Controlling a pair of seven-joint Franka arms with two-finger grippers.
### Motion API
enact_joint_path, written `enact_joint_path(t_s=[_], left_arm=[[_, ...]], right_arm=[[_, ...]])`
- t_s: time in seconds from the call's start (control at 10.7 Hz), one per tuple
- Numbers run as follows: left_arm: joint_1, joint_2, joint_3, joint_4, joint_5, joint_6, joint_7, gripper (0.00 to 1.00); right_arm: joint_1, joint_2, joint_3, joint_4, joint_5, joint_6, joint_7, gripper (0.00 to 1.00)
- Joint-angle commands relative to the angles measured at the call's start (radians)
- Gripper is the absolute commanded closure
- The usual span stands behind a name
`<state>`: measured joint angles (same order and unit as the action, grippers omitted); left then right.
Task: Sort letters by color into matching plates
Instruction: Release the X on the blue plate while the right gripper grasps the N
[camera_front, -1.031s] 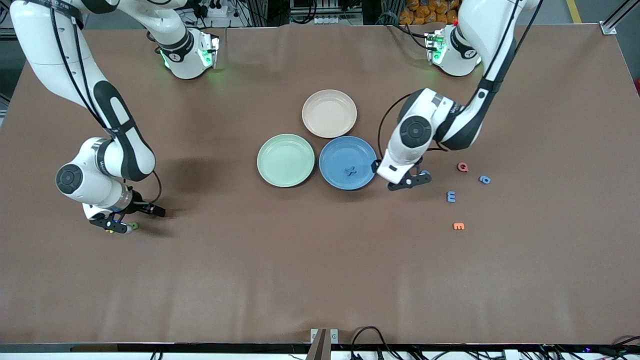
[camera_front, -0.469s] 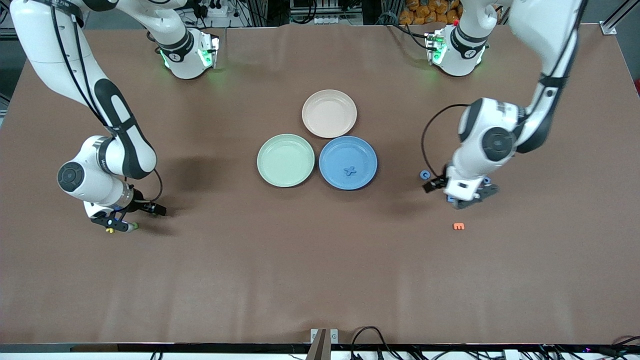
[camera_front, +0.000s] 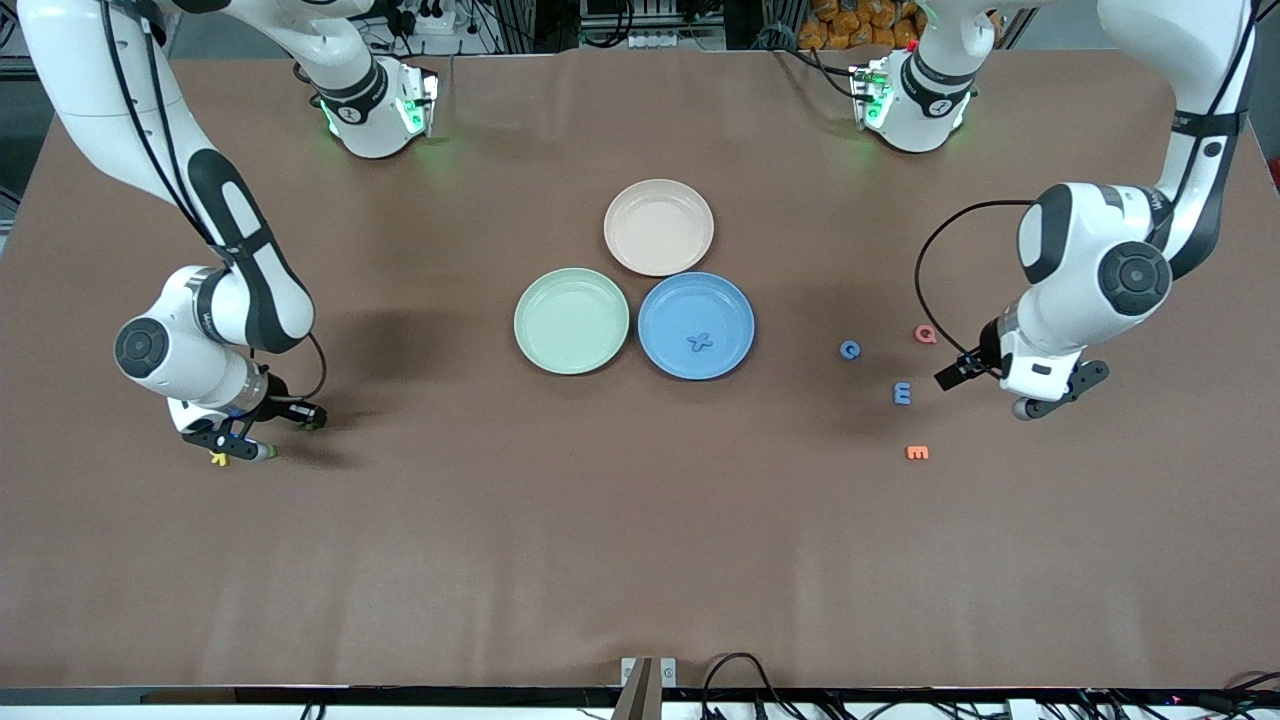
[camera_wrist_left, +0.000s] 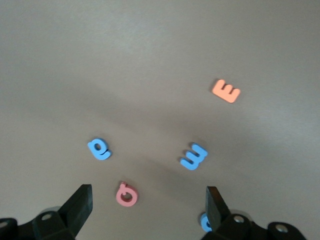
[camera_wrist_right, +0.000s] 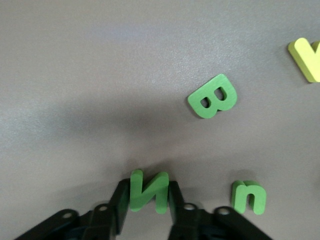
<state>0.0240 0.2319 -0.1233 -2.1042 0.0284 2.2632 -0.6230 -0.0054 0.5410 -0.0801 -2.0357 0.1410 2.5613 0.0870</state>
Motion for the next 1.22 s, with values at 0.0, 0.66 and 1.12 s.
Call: enact_joint_path(t_s=[0.0, 0.66, 1.12], left_arm=[[0.066, -0.031, -0.009, -0.043, -0.007, -0.014, 0.0, 0.0], [0.105, -0.066, 0.054, -0.233, -0.015, 0.204, -0.099, 0.0], [0.079, -0.026, 0.057, -0.324, -0.019, 0.375, -0.289, 0.0]], right_arm=[[-0.001, -0.019, 0.003, -0.038, 0.006, 0.011, -0.004, 0.78], [-0.002, -0.093, 0.003, -0.023, 0.003, -0.07, -0.072, 0.84], [0.151, -0.111, 0.005, 0.003, 0.003, -0.093, -0.099, 0.87]])
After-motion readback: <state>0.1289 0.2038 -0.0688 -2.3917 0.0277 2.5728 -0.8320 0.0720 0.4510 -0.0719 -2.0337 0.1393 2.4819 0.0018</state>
